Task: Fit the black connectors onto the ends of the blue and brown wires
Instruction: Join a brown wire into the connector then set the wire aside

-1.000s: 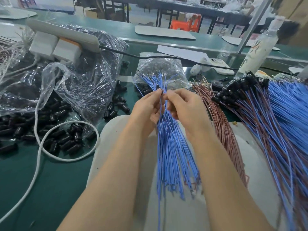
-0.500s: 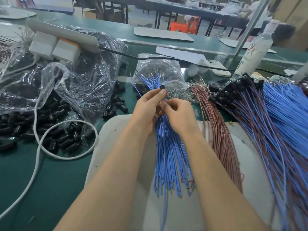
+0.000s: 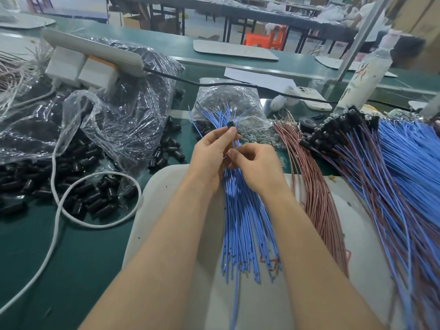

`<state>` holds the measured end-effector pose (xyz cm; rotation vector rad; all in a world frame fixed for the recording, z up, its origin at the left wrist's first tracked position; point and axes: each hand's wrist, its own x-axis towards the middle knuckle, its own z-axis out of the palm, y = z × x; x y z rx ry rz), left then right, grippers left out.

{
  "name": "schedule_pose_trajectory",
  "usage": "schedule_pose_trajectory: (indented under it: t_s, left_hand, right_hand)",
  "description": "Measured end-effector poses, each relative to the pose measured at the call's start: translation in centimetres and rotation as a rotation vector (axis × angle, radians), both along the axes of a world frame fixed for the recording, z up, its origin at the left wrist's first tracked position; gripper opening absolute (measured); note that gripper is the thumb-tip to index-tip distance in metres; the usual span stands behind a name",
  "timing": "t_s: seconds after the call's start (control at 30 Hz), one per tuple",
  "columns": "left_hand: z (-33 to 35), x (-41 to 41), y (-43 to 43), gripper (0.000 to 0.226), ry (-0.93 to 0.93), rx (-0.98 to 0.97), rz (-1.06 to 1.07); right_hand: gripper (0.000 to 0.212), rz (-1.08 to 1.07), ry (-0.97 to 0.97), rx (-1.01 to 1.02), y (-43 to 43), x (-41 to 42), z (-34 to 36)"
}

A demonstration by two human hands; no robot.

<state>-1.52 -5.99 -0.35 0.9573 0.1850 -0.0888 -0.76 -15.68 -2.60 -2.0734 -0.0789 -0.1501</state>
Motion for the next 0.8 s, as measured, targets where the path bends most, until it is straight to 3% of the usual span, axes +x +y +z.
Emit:
schedule_pose_trajectory:
  t_s: [0.53, 0.8]
  left_hand:
    - [-0.58, 0.40, 0.36, 0.023, -0.008, 0.125, 0.085]
    - [-0.75, 0.63, 0.18, 0.020, -0.036, 0.114, 0.058]
  right_hand:
    - [0.014, 0.139, 0.040, -0.068, 0.30, -0.73, 0.61]
    - [0.025, 0.040, 0.008, -0.056, 0.37, -0.57, 0.29]
